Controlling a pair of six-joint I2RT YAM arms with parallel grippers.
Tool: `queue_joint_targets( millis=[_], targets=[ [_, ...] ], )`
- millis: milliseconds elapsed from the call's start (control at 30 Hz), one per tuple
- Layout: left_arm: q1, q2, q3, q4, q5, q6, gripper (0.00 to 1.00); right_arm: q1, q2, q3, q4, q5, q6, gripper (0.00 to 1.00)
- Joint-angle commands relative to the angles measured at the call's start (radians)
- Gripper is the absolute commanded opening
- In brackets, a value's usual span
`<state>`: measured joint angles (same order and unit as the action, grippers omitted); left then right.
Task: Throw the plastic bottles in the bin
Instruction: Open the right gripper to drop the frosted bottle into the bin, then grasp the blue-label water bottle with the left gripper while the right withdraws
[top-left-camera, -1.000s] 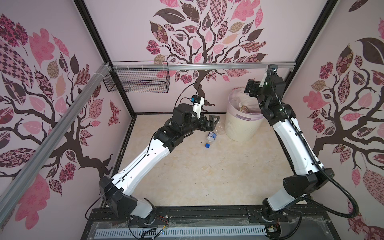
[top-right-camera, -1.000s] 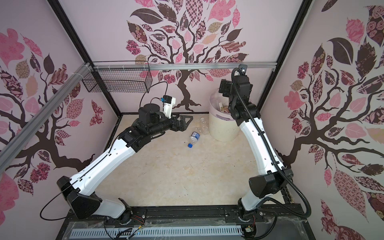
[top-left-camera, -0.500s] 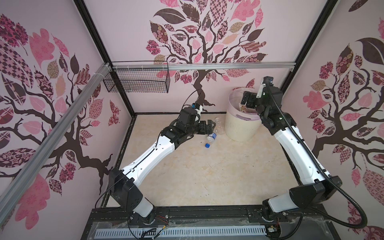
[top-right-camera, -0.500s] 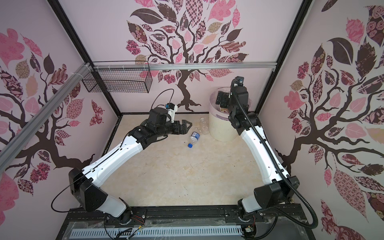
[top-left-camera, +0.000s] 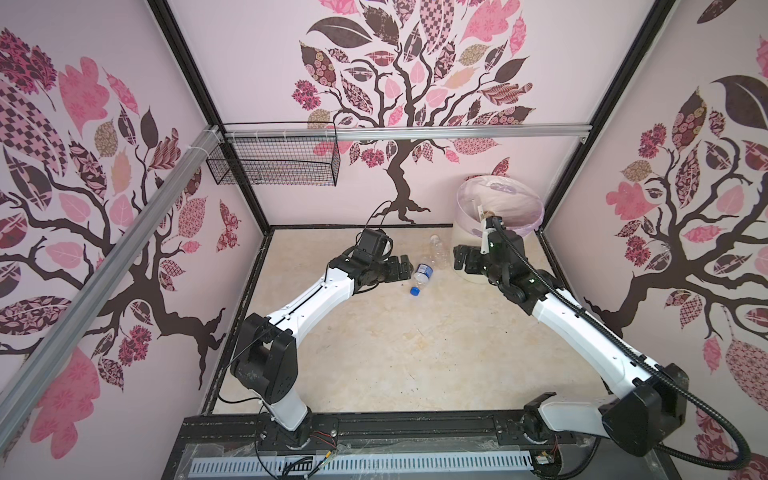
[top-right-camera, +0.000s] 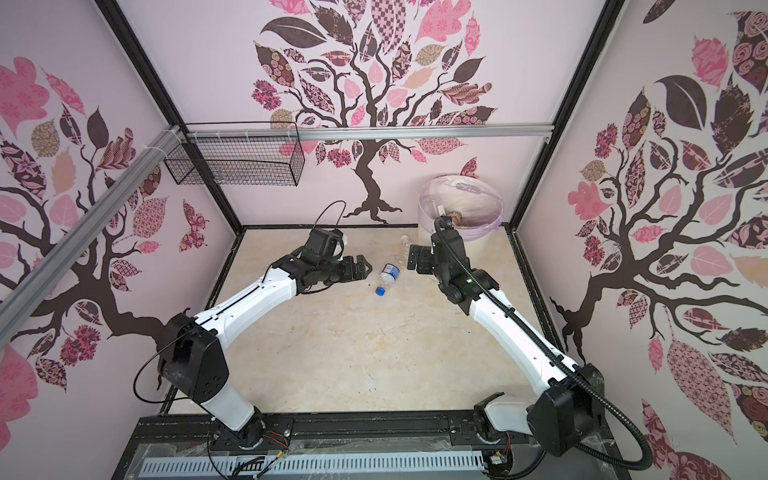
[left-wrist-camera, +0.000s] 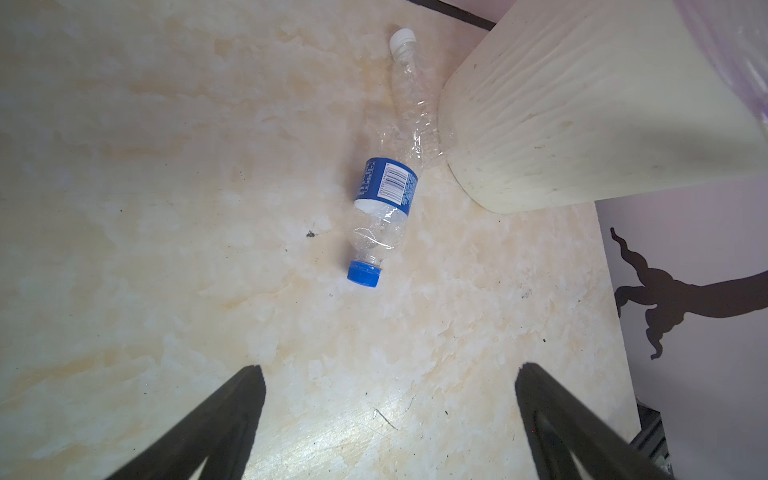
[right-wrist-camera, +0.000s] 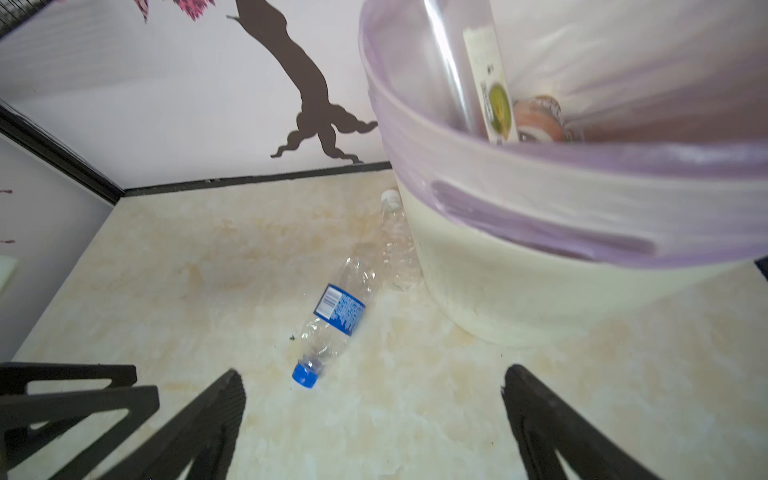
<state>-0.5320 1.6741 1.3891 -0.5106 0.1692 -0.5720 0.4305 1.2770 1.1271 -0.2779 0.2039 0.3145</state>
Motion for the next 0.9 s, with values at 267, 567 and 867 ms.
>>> queue_joint_targets(
  millis=[267, 567, 867],
  targets=[
    [-0.002, 0.152, 0.016, 0.002, 0.025, -0.016, 0.98, -0.004, -0.094, -0.209, 0.065, -0.019, 0.063, 0.99],
    [-0.024, 0.340, 0.179, 0.003, 0.020, 0.043, 0.98, -0.024, -0.083, -0.251, 0.103, -0.082, 0.097, 0.99],
    [-0.053, 0.589, 0.469, -0.027, 0.015, 0.063, 0.98, -0.087, -0.107, -0.273, 0.115, -0.151, 0.103, 1.00]
  ],
)
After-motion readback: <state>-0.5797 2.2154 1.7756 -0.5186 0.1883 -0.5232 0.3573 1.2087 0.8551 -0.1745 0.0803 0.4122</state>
